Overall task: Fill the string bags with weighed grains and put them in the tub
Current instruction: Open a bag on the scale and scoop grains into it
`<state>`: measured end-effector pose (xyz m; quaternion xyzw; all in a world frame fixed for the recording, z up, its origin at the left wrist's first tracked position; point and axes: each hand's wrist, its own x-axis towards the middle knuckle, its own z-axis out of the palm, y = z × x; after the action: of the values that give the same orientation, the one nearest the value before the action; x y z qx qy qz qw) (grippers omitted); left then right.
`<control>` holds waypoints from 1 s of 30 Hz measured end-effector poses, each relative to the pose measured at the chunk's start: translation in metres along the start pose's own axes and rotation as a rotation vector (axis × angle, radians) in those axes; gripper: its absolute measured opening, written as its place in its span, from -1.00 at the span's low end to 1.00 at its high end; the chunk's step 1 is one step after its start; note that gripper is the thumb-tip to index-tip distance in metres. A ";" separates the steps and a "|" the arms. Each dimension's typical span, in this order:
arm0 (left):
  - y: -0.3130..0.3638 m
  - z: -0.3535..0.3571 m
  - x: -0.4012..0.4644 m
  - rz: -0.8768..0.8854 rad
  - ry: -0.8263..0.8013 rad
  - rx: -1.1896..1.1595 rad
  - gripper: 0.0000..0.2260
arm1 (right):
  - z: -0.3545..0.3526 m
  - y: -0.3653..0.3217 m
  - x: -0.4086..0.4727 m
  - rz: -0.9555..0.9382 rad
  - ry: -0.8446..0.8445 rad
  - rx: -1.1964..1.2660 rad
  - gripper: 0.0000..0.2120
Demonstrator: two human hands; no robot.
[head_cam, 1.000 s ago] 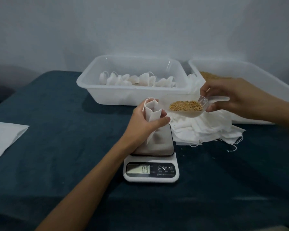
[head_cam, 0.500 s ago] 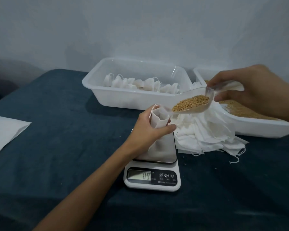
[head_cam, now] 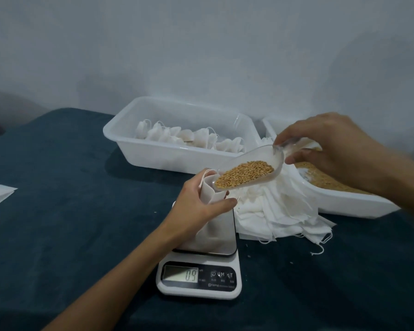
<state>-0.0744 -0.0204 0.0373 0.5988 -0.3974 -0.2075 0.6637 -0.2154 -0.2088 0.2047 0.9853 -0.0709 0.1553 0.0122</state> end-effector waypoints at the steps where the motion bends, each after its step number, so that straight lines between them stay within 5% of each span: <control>1: 0.000 0.000 0.000 -0.003 0.002 0.005 -0.73 | 0.000 0.000 0.000 -0.006 0.000 -0.005 -0.71; 30: 0.004 -0.001 -0.001 -0.025 0.029 -0.019 -0.62 | 0.005 0.000 0.000 -0.106 0.030 -0.036 -0.73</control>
<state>-0.0754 -0.0185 0.0409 0.6001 -0.3784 -0.2109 0.6725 -0.2141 -0.2094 0.2001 0.9848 -0.0214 0.1677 0.0392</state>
